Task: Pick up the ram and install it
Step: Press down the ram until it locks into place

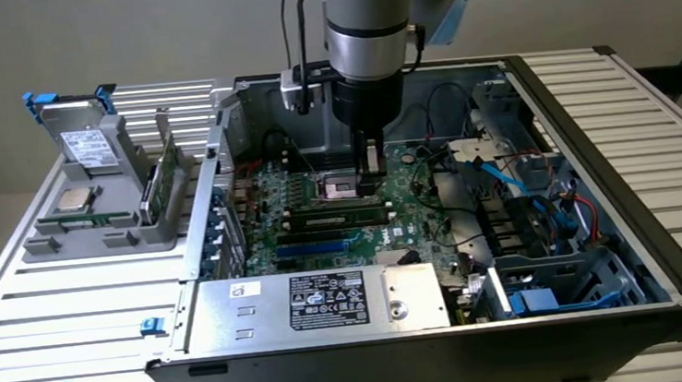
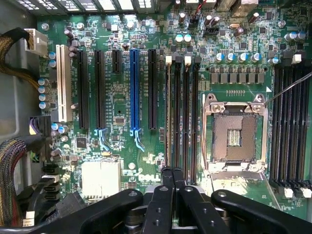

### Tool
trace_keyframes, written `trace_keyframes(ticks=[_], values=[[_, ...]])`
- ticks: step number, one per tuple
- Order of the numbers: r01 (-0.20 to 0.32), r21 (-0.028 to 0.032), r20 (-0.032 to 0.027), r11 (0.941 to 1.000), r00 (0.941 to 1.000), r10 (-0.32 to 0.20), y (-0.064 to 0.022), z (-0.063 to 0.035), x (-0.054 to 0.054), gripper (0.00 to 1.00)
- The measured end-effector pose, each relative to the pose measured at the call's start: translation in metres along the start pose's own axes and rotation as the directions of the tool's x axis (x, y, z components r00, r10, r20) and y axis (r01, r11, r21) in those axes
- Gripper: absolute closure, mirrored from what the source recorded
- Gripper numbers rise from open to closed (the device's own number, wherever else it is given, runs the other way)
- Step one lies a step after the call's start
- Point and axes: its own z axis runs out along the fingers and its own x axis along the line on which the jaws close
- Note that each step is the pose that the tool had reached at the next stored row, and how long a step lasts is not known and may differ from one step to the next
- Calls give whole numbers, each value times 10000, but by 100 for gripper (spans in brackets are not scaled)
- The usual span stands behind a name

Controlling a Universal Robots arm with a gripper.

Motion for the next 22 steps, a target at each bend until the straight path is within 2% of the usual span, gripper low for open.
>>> trace_keyframes(ticks=[6, 9, 17, 22], values=[[-38, 0, 7, 10000, 10000, 38, -16, 110, 26, 89], [-68, -2, 35, 10000, 10000, 68, -36, 162, 36, 89], [-168, -8, 163, 9999, 9997, 168, -46, 238, 34, 89], [-230, -11, 192, 9997, 9996, 230, -50, 263, 28, 89]])
